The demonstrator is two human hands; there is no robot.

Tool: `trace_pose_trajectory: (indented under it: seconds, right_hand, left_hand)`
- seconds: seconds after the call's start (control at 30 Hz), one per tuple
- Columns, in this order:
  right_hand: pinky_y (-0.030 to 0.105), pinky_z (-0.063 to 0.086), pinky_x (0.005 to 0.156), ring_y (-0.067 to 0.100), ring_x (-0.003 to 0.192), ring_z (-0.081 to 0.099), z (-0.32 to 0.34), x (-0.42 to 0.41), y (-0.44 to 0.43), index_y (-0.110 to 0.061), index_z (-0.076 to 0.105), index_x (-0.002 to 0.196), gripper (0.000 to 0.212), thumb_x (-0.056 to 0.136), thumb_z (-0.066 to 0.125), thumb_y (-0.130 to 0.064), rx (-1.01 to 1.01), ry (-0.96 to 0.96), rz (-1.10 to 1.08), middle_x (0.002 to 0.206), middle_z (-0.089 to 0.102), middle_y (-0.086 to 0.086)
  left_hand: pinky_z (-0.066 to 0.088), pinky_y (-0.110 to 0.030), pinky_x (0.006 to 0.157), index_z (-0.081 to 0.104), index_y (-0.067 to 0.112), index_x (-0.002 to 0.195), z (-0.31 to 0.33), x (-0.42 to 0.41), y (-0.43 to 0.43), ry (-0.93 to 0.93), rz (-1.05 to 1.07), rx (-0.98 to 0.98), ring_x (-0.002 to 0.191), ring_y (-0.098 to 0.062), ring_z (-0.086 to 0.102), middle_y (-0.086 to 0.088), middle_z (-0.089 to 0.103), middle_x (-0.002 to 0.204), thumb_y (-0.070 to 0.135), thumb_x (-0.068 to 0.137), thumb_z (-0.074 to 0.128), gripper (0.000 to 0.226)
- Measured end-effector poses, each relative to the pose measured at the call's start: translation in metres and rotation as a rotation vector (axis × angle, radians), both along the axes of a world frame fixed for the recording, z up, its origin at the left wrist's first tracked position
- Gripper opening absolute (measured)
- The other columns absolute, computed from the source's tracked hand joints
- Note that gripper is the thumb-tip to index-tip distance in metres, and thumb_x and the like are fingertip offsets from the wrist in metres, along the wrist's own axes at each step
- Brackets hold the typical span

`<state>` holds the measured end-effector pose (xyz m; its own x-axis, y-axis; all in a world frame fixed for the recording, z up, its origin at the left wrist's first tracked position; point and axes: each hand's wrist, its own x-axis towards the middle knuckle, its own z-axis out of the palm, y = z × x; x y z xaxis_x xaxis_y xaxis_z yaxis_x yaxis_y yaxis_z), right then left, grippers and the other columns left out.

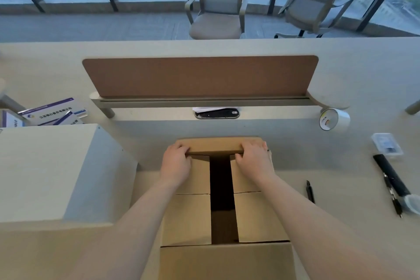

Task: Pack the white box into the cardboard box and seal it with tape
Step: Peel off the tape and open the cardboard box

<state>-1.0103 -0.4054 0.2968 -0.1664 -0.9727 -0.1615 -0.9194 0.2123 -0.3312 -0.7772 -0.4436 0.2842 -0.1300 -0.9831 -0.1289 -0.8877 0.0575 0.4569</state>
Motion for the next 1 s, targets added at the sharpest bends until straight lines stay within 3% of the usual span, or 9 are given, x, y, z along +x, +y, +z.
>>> trace_pose_trajectory:
  seconds: [0.1,0.2,0.27,0.43,0.53,0.63,0.77,0.9,1.0]
  right_hand:
    - [0.044,0.03,0.114,0.028,0.122,0.047,0.013,0.001,0.016,-0.013,0.06,0.121,0.033,0.095,0.05,-0.029,-0.102,0.086,0.068,0.125,0.059,0.008]
    - [0.037,0.045,0.1,0.023,0.114,0.053,0.023,0.007,0.037,-0.016,0.065,0.115,0.027,0.096,0.048,-0.024,-0.225,0.141,0.236,0.12,0.063,0.003]
    - [0.035,0.046,0.099,0.021,0.114,0.053,0.022,0.014,0.052,-0.019,0.065,0.115,0.026,0.098,0.048,-0.027,-0.145,0.193,0.433,0.12,0.064,0.001]
    - [0.05,0.019,0.12,0.027,0.144,0.03,0.005,0.028,0.08,-0.018,0.066,0.125,0.034,0.095,0.058,-0.032,0.106,0.407,0.651,0.14,0.056,0.005]
    - [0.054,0.012,0.121,0.03,0.147,0.024,0.009,0.031,0.088,-0.019,0.066,0.127,0.035,0.097,0.055,-0.035,0.166,0.537,0.686,0.145,0.052,0.007]
    - [0.051,0.024,0.115,0.032,0.137,0.035,0.023,0.037,0.095,-0.019,0.067,0.122,0.033,0.096,0.056,-0.036,0.134,0.642,0.724,0.134,0.058,0.008]
    - [0.037,0.038,0.088,0.025,0.106,0.048,0.048,0.046,0.092,-0.019,0.069,0.108,0.023,0.096,0.057,-0.035,0.072,0.701,0.73,0.105,0.063,0.002]
    - [0.033,0.039,0.084,0.022,0.092,0.05,0.081,0.06,0.083,-0.019,0.066,0.092,0.013,0.094,0.063,-0.032,0.159,0.76,0.669,0.086,0.059,0.001]
    - [0.035,0.044,0.087,0.026,0.094,0.054,0.095,0.072,0.082,-0.017,0.068,0.096,0.013,0.089,0.069,-0.028,0.246,0.849,0.541,0.093,0.063,0.005]
  left_hand:
    - [0.021,-0.044,0.121,0.055,0.018,0.138,0.013,-0.001,0.021,-0.106,-0.034,-0.034,0.142,-0.029,0.03,-0.008,0.043,0.149,0.015,0.094,0.055,0.044]
    - [0.028,-0.039,0.117,0.062,0.023,0.129,0.03,-0.017,0.048,-0.156,-0.161,-0.129,0.135,-0.022,0.04,-0.001,0.052,0.141,0.02,0.093,0.057,0.037]
    - [0.029,-0.038,0.117,0.064,0.026,0.125,0.037,-0.029,0.071,-0.227,-0.324,-0.104,0.131,-0.017,0.044,0.004,0.057,0.135,0.026,0.096,0.053,0.031]
    - [0.007,-0.053,0.122,0.064,0.022,0.128,0.033,-0.045,0.114,-0.498,-0.57,0.124,0.147,-0.029,0.02,-0.004,0.046,0.149,0.026,0.099,0.051,0.032]
    - [0.01,-0.055,0.121,0.071,0.02,0.117,0.035,-0.045,0.12,-0.666,-0.609,0.092,0.138,-0.034,0.03,-0.006,0.054,0.137,0.03,0.097,0.053,0.029]
    - [0.018,-0.053,0.118,0.073,0.016,0.107,0.045,-0.049,0.121,-0.704,-0.633,0.006,0.122,-0.033,0.04,-0.006,0.057,0.121,0.031,0.097,0.053,0.027]
    - [0.033,-0.043,0.104,0.073,0.017,0.097,0.066,-0.047,0.116,-0.633,-0.569,-0.136,0.106,-0.026,0.044,-0.003,0.057,0.108,0.024,0.095,0.055,0.019]
    - [0.037,-0.038,0.095,0.069,0.019,0.094,0.088,-0.04,0.116,-0.62,-0.495,-0.179,0.102,-0.024,0.045,-0.003,0.054,0.102,0.018,0.089,0.06,0.01]
    - [0.038,-0.04,0.099,0.071,0.017,0.098,0.1,-0.03,0.121,-0.639,-0.441,-0.232,0.107,-0.025,0.047,-0.005,0.057,0.106,0.02,0.091,0.063,0.012]
